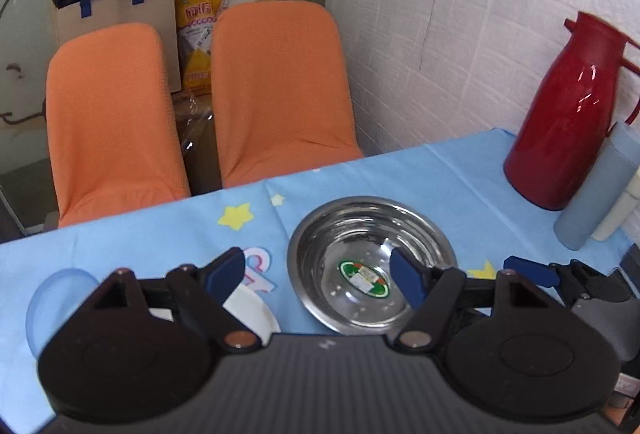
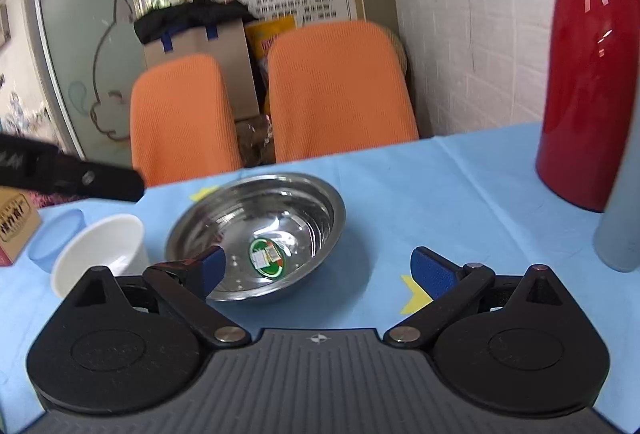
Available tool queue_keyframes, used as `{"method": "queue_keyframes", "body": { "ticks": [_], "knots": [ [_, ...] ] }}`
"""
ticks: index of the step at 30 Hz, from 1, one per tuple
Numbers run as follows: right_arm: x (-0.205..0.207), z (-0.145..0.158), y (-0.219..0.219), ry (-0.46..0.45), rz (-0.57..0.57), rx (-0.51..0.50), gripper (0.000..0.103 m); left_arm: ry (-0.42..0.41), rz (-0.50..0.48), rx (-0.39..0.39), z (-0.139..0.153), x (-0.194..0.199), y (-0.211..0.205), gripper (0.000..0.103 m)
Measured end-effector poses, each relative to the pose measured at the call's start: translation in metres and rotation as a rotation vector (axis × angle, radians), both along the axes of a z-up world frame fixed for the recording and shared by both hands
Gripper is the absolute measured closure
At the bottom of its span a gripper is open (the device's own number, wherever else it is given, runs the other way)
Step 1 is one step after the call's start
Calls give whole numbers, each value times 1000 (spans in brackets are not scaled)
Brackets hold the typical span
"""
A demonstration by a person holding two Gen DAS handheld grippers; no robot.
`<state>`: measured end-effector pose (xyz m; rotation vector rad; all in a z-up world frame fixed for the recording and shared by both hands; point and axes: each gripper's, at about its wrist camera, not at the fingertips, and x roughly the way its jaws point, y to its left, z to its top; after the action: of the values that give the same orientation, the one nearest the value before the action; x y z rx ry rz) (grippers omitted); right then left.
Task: Organize plates and bowls
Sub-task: 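Move both tools toward the steel bowl, then close the left tool on the steel bowl rim while the right tool closes on it too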
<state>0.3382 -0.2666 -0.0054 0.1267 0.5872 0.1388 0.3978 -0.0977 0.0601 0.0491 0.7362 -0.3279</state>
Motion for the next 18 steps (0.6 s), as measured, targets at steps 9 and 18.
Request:
{"method": "queue_keyframes", "body": {
  "ticks": [9,18],
  "knots": [
    [52,-19,6,126,-21,17,0,124,-4,55,-49,57,-19,31],
    [45,-31,11,56,-12,-51,0,120,-35,134,-63,73,-36,31]
  ]
}}
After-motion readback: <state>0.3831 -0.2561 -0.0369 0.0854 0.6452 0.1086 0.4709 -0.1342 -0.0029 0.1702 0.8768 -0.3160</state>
